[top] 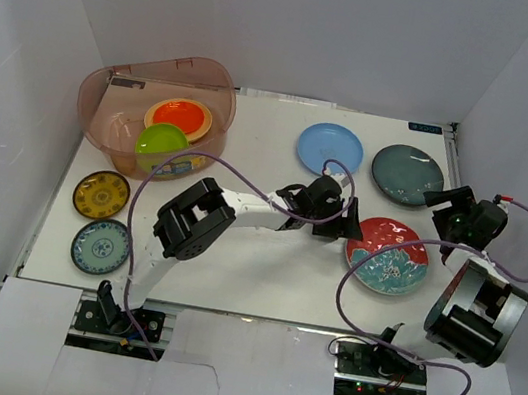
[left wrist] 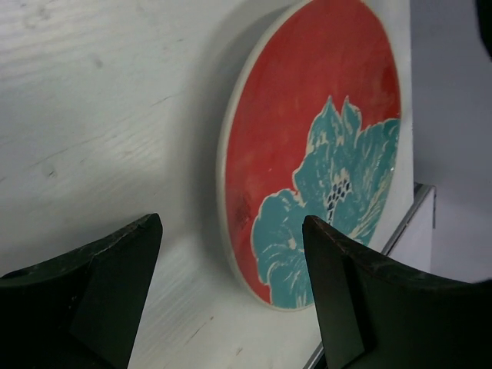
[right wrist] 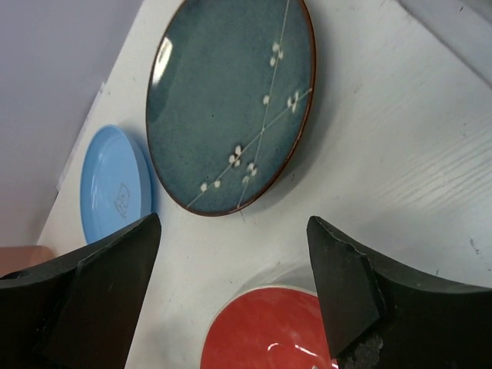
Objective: Place the plates into the plastic bin on the countertop
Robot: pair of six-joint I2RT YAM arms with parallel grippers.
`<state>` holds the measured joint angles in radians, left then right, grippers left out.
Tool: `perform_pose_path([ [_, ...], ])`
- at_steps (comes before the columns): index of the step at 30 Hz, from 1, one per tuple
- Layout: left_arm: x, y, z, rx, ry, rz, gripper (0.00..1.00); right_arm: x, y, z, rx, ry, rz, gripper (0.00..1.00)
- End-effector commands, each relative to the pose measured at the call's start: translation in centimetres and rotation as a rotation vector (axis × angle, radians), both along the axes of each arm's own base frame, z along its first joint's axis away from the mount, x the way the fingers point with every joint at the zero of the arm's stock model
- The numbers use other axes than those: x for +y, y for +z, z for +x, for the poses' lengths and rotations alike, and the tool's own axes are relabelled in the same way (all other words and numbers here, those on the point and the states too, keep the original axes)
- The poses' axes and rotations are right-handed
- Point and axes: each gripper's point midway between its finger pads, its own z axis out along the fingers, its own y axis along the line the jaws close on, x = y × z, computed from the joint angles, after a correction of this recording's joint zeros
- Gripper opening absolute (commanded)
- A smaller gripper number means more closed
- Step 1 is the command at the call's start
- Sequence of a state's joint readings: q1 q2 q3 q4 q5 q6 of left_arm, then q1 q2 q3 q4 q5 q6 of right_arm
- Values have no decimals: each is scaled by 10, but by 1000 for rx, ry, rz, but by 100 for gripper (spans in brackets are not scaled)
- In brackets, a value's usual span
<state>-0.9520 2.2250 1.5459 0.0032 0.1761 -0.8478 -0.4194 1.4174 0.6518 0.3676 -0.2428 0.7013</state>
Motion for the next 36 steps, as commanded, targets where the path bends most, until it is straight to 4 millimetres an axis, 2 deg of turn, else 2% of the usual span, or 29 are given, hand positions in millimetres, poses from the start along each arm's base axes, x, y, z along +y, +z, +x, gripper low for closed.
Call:
perform_pose_path([
  [1,-7,-27,-10,78,-43,13,85,-1,-1,12,-44,12,47,82],
  [3,-9,-36,-15,107,-58,12,84,-6,0,17,-77,-6,46,79],
  [5,-14,-46,-15,115,-65,-4,81,-9,-12,22,-68,-19,62,78],
  [6,-15,-47,-16,120,-73,-16,79,-9,-27,24,-38,-17,87,77],
  [7,-13,-56,-18,134,-73,-10,74,-6,-31,25,-36,-3,100,76],
  [10,-11,-63,-23,144,-83,-15,65,0,-47,31,-57,11,163,75],
  [13,-6,-74,-27,157,-89,-6,47,4,-58,34,-54,29,201,74],
  [14,-2,-77,-28,162,-84,2,26,5,-59,34,-58,29,199,74],
  [16,5,-80,-27,161,-73,2,7,6,-64,35,-43,28,183,75],
  [17,9,-73,-25,156,-63,-7,0,5,-64,37,-42,29,176,75],
  [18,20,-81,-29,168,-54,2,0,7,-68,37,-31,33,177,75],
  [20,33,-78,-31,174,-37,-9,0,8,-71,39,-29,37,191,75],
  [23,61,-65,-40,155,-8,-5,0,11,-78,44,-22,39,212,74],
  [24,76,-54,-46,140,6,-16,0,14,-82,49,-17,43,220,73],
  [26,93,-42,-50,139,26,-39,0,17,-85,54,-12,37,241,70],
  [27,106,-27,-58,141,39,-67,0,22,-89,60,-6,44,245,68],
  [29,118,-10,-61,138,63,-99,0,22,-92,68,3,23,213,54],
  [30,121,2,-62,131,70,-127,0,28,-95,70,21,23,208,46],
  [31,127,23,-65,108,76,-163,0,26,-95,73,18,0,195,36],
  [33,129,49,-63,82,79,-217,0,29,-92,78,-9,-13,220,26],
  [34,129,74,-63,61,72,-270,0,29,-93,76,-13,-22,237,15],
  [35,130,86,-62,53,72,-296,0,29,-92,75,-20,-33,249,10],
  [36,133,99,-58,38,79,-332,0,28,-80,76,-62,-39,247,8],
])
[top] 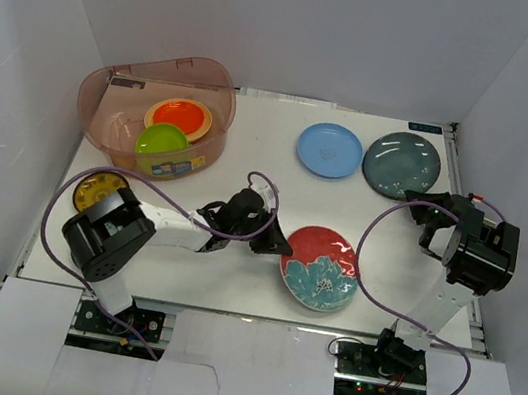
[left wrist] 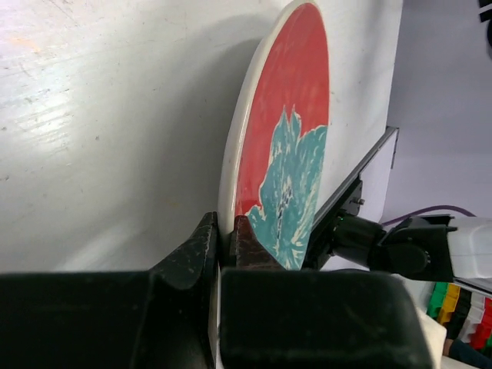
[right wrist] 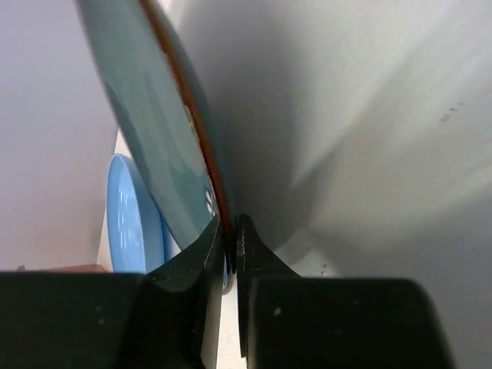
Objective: Place the plates into the plastic bin on the countertop
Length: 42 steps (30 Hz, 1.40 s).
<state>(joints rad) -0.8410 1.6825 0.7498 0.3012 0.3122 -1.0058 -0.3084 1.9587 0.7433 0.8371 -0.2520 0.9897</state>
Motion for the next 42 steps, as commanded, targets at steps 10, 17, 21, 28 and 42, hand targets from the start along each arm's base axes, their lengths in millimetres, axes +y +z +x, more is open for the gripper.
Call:
perform_pose_path([
  [10,29,216,55,-326,108,-424,0,5,63,-48,-154,-83,-13,8],
  [17,139,296,133,-528,408,-384,0,28,111,-71,-262,5,30,8],
  [21,236,300,181,-537,652,-245,0,40,125,-84,-275,68,10,8],
  [28,375,226,219,-397,982,1,0,100,174,-86,-349,301,-128,8],
  [42,439,117,214,-192,1088,210,0,330,343,-48,-675,872,-207,8],
])
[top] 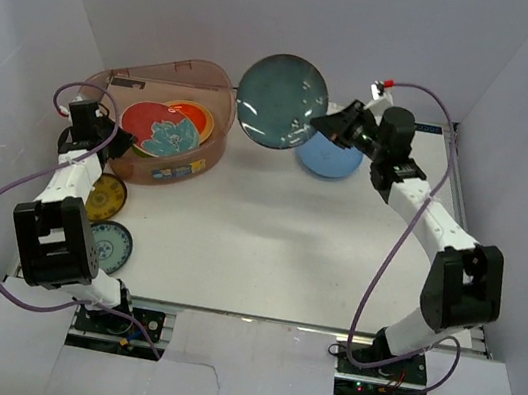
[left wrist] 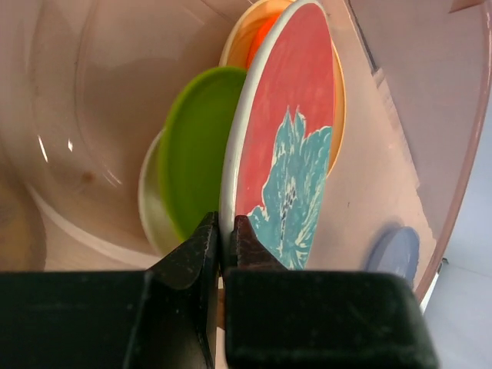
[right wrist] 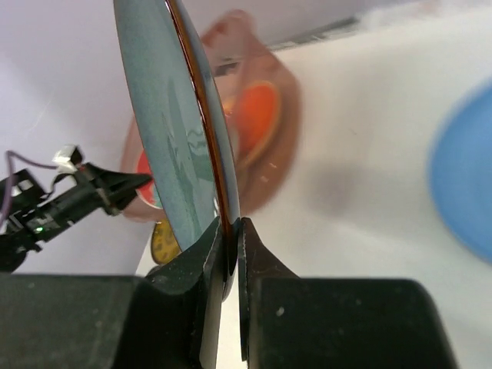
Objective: Place the plates into the plastic bin on the countertop
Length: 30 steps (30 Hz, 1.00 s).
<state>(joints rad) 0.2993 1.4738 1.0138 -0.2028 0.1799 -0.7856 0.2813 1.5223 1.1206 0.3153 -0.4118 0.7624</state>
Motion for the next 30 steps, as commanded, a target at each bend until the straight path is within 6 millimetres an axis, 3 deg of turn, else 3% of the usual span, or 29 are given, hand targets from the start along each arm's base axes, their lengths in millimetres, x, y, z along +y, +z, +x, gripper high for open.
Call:
perform_pose_path([
  [1,0,26,10,-81,-47,21,1,68,103,-8,-278,153,51,8],
  [2,-1,22,7,-71,-50,21,7,85,89,0,-247,173,40,8],
  [3,-4,21,5,-71,-60,20,16,96,91,4,-250,176,43,8],
  [4,-5,15,-1,-65,-60,20,35,116,115,0,-293,200,68,8],
  [5,-5,13,-3,-62,-56,24,44,131,98,13,-261,201,56,8],
  [6,-5,11,-5,-62,-54,26,54,141,93,20,-237,199,49,8],
  [7,-4,8,-9,-55,-44,32,72,163,95,28,-242,221,56,8],
  [9,-4,7,-12,-54,-36,33,88,184,89,35,-212,238,58,8],
  [10,-4,8,-13,-57,-31,30,94,204,87,39,-214,260,67,8],
  [11,-4,14,-13,-73,-29,31,98,213,85,40,-207,270,69,8],
  [12,-4,18,-12,-84,-26,27,98,221,81,44,-193,264,70,8],
  [13,-5,24,-12,-100,-28,24,98,236,59,45,-155,277,52,8],
  [15,-6,52,-11,-179,-17,26,98,246,64,48,-168,264,66,8],
  [16,-6,64,-12,-212,-9,33,98,257,50,46,-145,267,56,8],
  [17,-3,89,-17,-284,22,55,98,260,49,48,-148,249,55,8],
  [21,0,155,-38,-477,82,123,98,280,23,44,-118,232,23,8],
  [23,-9,163,-37,-489,27,125,98,289,11,42,-123,223,-6,8],
  [25,-38,162,-31,-483,-122,83,98,303,2,36,-130,216,-27,13],
  [26,-47,156,-31,-465,-165,59,98,308,0,32,-138,219,-39,19],
  [27,-58,151,-32,-457,-213,47,98,310,-5,32,-145,206,-66,35],
  [30,-82,136,-36,-426,-283,48,97,312,-18,26,-134,199,-98,56],
])
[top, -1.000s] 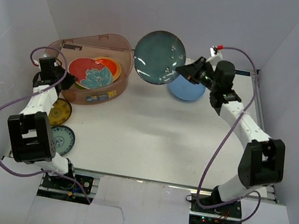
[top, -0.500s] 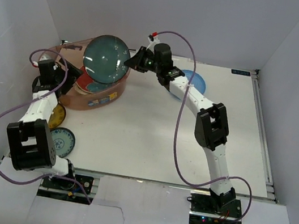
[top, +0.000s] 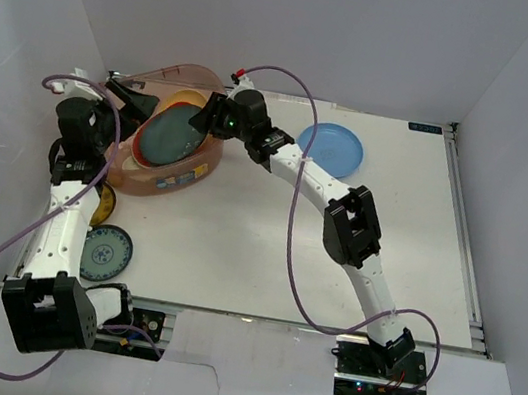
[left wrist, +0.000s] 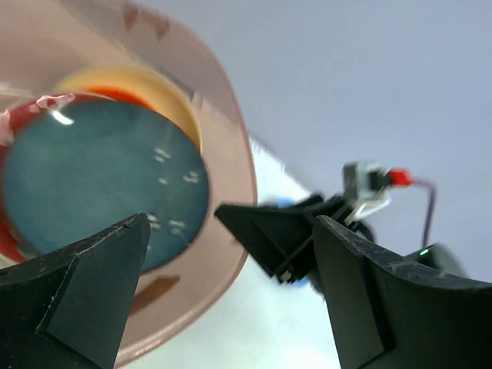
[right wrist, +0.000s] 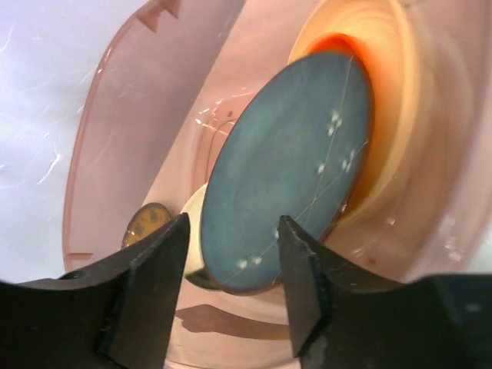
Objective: Place the plates into the plastic bin on the countertop
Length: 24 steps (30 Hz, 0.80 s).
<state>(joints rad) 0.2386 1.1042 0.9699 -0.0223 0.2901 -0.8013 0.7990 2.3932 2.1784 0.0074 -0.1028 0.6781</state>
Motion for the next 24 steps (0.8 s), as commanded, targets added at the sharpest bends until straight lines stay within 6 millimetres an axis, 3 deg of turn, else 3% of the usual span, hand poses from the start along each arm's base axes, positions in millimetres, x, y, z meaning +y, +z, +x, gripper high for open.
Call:
perform_pose_path([
  [1,-37,-33,-7,89,-149,25,97,5,50,-1,-126,-27,73,57],
  [3,-43,-42,-11,124,-164,33,96,-5,49,2,-147,-62,42,61],
  [4,-45,-45,-12,132,-173,38,96,-12,67,0,-175,-66,57,62],
  [5,-46,-49,-14,143,-175,36,95,-19,58,0,-167,-71,33,63],
  [6,-50,-49,-15,142,-187,38,94,-32,81,-1,-209,-80,38,63],
  [7,-54,-49,-17,141,-206,46,93,-42,88,-1,-226,-85,34,63],
  [8,-59,-49,-18,145,-225,55,92,-58,67,0,-208,-118,-18,64],
  [9,-66,-49,-19,147,-245,65,91,-85,93,2,-244,-151,0,64],
  [10,-70,-49,-21,152,-256,73,91,-103,92,2,-260,-165,-16,64],
  [11,-73,-50,-24,155,-269,89,90,-125,53,0,-221,-182,-61,64],
  [12,-80,-46,-28,140,-287,105,87,-161,48,13,-214,-242,-74,64],
  [13,-82,-47,-33,147,-292,116,85,-188,60,12,-234,-276,-68,65],
  [14,-83,-49,-36,149,-291,130,84,-213,45,16,-207,-318,-97,67],
  [15,-85,-52,-43,148,-301,147,83,-263,18,24,-156,-406,-147,74],
  [17,-90,-63,-53,171,-327,150,81,-319,-14,32,-110,-541,-232,86],
  [18,-93,-64,-57,170,-340,156,79,-358,-38,35,-60,-609,-282,88],
  [20,-91,-68,-65,190,-330,169,77,-391,-62,38,-8,-662,-335,91],
  [21,-84,-69,-65,199,-294,187,76,-414,-84,42,34,-710,-386,93],
  [23,-77,-62,-71,185,-254,205,76,-426,-98,50,71,-717,-404,93],
  [24,-70,-59,-70,181,-216,220,75,-433,-123,53,126,-717,-436,93],
])
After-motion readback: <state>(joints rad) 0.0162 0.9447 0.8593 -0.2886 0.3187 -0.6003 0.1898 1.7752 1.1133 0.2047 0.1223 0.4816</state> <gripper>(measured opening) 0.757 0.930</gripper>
